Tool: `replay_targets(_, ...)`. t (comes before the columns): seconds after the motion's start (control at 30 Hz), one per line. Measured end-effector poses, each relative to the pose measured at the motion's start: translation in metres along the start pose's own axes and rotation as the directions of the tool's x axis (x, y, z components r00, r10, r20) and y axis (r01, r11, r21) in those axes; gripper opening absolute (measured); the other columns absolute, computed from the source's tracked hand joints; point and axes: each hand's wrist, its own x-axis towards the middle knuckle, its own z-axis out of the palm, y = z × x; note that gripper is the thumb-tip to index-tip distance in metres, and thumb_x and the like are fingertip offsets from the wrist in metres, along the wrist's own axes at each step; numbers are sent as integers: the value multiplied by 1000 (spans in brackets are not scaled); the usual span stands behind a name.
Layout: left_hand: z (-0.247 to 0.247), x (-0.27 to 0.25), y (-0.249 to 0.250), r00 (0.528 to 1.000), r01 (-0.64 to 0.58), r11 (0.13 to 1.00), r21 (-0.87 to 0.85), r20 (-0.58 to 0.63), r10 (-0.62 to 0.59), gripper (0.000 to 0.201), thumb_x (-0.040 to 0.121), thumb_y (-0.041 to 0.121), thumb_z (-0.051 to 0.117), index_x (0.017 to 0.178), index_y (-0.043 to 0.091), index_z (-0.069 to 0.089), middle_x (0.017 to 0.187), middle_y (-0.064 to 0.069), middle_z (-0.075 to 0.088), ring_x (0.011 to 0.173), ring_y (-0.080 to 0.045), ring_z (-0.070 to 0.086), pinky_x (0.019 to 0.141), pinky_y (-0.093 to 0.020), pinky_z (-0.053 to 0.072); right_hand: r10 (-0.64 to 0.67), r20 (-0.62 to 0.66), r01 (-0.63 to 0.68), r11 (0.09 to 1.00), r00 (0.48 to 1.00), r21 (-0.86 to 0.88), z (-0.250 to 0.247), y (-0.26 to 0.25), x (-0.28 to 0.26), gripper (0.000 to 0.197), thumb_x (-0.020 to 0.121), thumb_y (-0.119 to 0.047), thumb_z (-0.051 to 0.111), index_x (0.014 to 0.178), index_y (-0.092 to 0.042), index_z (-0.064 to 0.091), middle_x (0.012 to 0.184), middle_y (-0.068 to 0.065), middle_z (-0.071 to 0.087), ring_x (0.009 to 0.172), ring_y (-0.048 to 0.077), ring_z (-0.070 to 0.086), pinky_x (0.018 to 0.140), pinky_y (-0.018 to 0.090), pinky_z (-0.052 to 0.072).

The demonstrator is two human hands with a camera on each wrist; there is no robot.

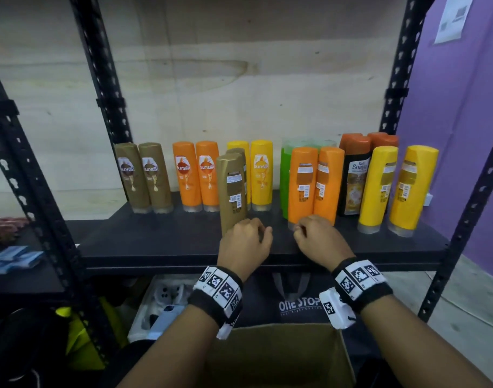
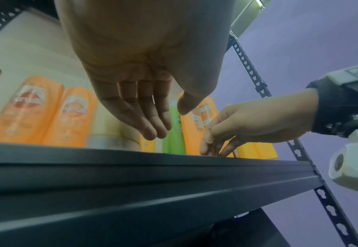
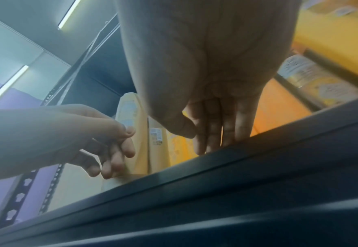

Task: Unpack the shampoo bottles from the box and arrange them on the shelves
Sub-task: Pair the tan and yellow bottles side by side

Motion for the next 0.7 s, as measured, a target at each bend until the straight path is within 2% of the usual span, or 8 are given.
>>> replay_targets(0.13, -21, -5, -23, 997, 77, 992, 98, 9, -79, 41, 100, 52, 49, 77, 20, 61, 77, -2, 66, 74, -30, 66, 61, -33, 47, -41, 10, 41, 997, 999, 62, 11, -24, 8, 22, 100, -20, 52, 99, -12, 73, 104, 4, 67, 96, 22, 63, 85, 41, 52)
replay_targets(0.23, -32, -8, -41, 985, 171, 983, 59, -13, -171, 45, 97, 53, 52, 69, 16, 54, 74, -2, 62, 74, -31, 66, 62, -35, 49, -58, 14, 56, 994, 998, 97, 18, -39, 14, 21, 99, -21, 53, 99, -13, 72, 102, 5, 65, 96, 23, 62, 85, 41, 52)
replay_targets(0.27, -35, -9, -46, 981, 193, 981, 36, -31, -192, 41, 95, 52, 54, 72, 18, 52, 76, -1, 62, 75, -31, 66, 64, -36, 51, -62, 13, 60, 993, 998, 99, 19, -44, 15, 21, 99, -21, 53, 99, -13, 72, 102, 5, 65, 96, 23, 62, 85, 41, 52)
replay_targets(0.33, -38, -8, -54, 974, 225, 974, -1, -39, -225, 34, 93, 52, 58, 91, 18, 53, 92, -3, 62, 86, -31, 65, 73, -42, 55, -77, 16, 75, 992, 997, 98, 23, -54, 19, 22, 99, -21, 54, 101, -12, 73, 103, 7, 64, 97, 24, 62, 86, 41, 51)
replay_targets(0.4, -36, -5, -58, 970, 245, 969, -33, 5, -245, 47, 93, 53, 61, 118, 16, 49, 113, -8, 60, 102, -34, 63, 82, -46, 54, -86, 11, 85, 992, 996, 97, 26, -62, 20, 22, 99, -22, 54, 103, -12, 73, 104, 7, 64, 97, 25, 62, 86, 40, 51)
replay_targets(0.43, -34, -2, -60, 968, 250, 967, -53, 24, -249, 54, 93, 55, 61, 126, 16, 45, 119, -10, 58, 107, -35, 62, 85, -47, 54, -89, 7, 88, 992, 996, 93, 28, -65, 19, 22, 99, -22, 54, 103, -12, 73, 104, 7, 64, 97, 25, 62, 84, 39, 50)
replay_targets(0.6, -22, 10, -65, 981, 192, 954, -232, 48, -186, 64, 91, 54, 67, 138, 20, 41, 133, -8, 56, 120, -30, 57, 90, -39, 49, -87, 28, 85, 994, 996, 74, 33, -76, 17, 22, 99, -25, 53, 104, -14, 72, 105, 6, 64, 97, 25, 63, 81, 38, 51)
replay_targets(0.7, -18, 13, -72, 988, 156, 950, -272, 43, -150, 64, 92, 54, 68, 140, 24, 40, 135, -4, 56, 122, -25, 57, 95, -45, 52, -87, 36, 85, 995, 996, 59, 33, -77, 20, 24, 99, -26, 52, 104, -13, 72, 105, 7, 64, 97, 26, 63, 80, 39, 52)
